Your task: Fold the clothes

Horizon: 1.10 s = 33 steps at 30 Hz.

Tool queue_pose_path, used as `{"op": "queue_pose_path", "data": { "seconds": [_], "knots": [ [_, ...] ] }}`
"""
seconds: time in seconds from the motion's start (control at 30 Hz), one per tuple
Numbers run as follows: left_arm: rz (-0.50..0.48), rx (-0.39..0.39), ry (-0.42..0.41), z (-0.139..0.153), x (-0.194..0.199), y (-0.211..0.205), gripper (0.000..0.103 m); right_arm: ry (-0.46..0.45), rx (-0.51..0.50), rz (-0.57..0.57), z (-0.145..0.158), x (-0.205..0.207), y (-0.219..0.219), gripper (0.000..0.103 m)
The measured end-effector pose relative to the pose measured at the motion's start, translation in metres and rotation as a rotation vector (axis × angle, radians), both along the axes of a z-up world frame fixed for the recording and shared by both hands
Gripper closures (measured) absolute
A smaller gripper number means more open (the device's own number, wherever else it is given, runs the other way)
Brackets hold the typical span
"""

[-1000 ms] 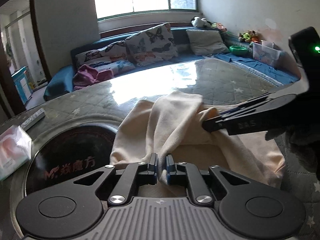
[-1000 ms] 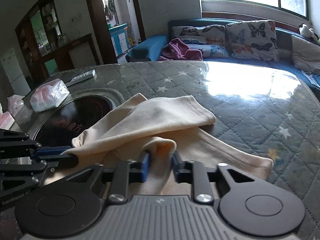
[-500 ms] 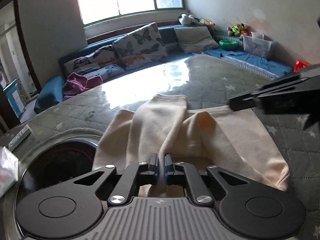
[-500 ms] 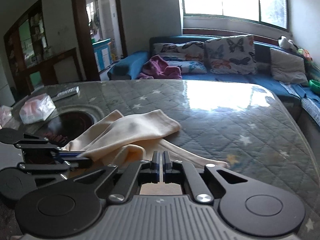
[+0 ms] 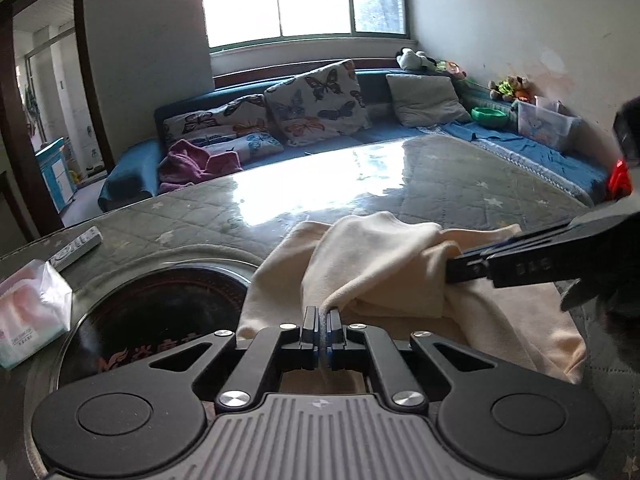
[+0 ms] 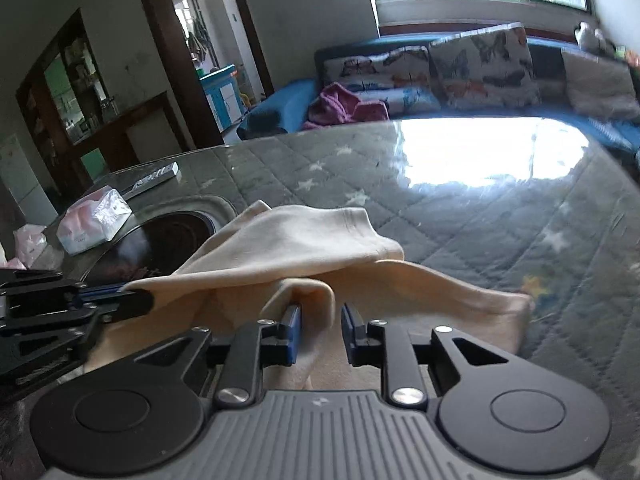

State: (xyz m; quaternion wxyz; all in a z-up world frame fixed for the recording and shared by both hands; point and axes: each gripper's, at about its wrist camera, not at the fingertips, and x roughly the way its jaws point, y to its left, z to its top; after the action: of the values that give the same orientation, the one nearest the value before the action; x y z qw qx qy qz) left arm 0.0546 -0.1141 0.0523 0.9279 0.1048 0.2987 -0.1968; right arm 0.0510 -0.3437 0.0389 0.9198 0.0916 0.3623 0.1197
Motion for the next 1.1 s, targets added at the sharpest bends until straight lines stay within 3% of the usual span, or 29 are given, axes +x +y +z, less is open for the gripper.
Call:
{"op": "queue_pose_path", "data": {
  "seconds": [0.1, 0.33, 0.53, 0.77, 0.97, 1.1],
  "knots": [
    [0.022, -0.020, -0.003, 0.004, -0.003, 0.010, 0.099, -0.015, 0.021, 0.003, -0.001, -0.002, -0.001, 0.099],
    [0.101, -0.062, -0.030, 0.020, -0.024, 0.045, 0.100, -0.183, -0.108, -0.089, 0.038, -0.049, -0.010, 0.101],
    [0.176, -0.113, -0.048, 0.035, -0.054, 0.085, 0.100, -0.222, -0.151, -0.241, 0.051, -0.111, -0.042, 0.101],
    [0.257, -0.132, 0.029, 0.022, -0.092, 0.129, 0.100, -0.262, -0.202, -0.417, 0.064, -0.182, -0.080, 0.101],
    [0.292, -0.100, 0.125, -0.006, -0.108, 0.143, 0.100, -0.092, -0.176, -0.546, 0.021, -0.202, -0.122, 0.098],
    [0.298, -0.077, 0.144, -0.010, -0.113, 0.147, 0.097, -0.015, -0.201, -0.608, 0.003, -0.209, -0.140, 0.089]
  ]
}}
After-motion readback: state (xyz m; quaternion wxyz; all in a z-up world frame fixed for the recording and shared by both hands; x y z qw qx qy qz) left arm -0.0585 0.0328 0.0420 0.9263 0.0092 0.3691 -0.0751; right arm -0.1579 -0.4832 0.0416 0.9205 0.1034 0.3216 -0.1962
